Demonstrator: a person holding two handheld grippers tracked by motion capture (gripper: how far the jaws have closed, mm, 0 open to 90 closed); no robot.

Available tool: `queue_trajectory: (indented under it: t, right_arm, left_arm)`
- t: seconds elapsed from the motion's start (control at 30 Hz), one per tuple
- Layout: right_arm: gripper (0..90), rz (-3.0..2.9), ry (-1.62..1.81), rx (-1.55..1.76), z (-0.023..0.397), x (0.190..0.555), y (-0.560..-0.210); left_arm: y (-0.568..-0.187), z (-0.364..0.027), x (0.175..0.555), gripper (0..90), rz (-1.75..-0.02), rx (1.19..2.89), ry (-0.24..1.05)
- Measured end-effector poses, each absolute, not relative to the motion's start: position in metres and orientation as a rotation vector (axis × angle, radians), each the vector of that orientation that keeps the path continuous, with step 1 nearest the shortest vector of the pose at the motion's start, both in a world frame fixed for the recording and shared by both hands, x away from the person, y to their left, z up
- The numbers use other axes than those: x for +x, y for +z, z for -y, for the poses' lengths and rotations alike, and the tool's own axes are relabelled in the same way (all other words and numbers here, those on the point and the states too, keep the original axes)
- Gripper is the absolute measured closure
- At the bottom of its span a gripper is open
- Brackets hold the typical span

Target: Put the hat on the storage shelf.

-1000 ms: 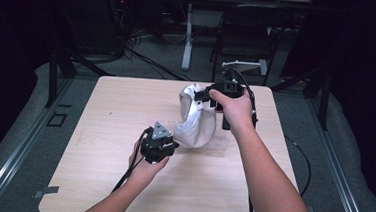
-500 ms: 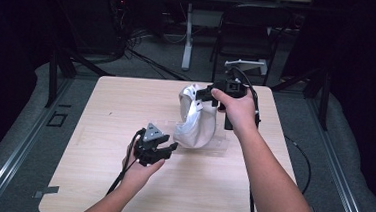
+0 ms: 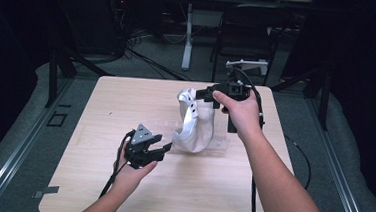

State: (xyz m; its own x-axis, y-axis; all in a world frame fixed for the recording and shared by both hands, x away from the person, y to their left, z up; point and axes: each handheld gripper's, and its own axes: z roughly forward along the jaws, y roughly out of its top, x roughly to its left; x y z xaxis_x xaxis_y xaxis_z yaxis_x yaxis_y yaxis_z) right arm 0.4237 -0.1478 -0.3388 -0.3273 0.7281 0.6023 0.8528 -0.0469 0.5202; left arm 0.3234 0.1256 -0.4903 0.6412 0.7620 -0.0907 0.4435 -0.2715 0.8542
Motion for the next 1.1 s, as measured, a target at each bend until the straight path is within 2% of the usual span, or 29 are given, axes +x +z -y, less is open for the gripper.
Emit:
queue_trajectory:
  t: [0.47, 0.8, 1.1]
  right_arm:
    - [48.9, 2.243, -1.337, -1.700, 0.162, 0.392, -0.340]
    - [51.7, 2.290, -1.349, -1.669, 0.176, 0.367, -0.355]
    - [52.4, 2.355, -1.382, -1.610, 0.185, 0.343, -0.381]
  left_arm:
    - [-0.501, -0.171, 0.309, 47.5, -1.006, 1.909, 0.458]
    - [-0.514, -0.193, 0.302, 42.3, -1.045, 1.903, 0.509]
    - [-0.528, -0.195, 0.302, 42.2, -1.040, 1.958, 0.511]
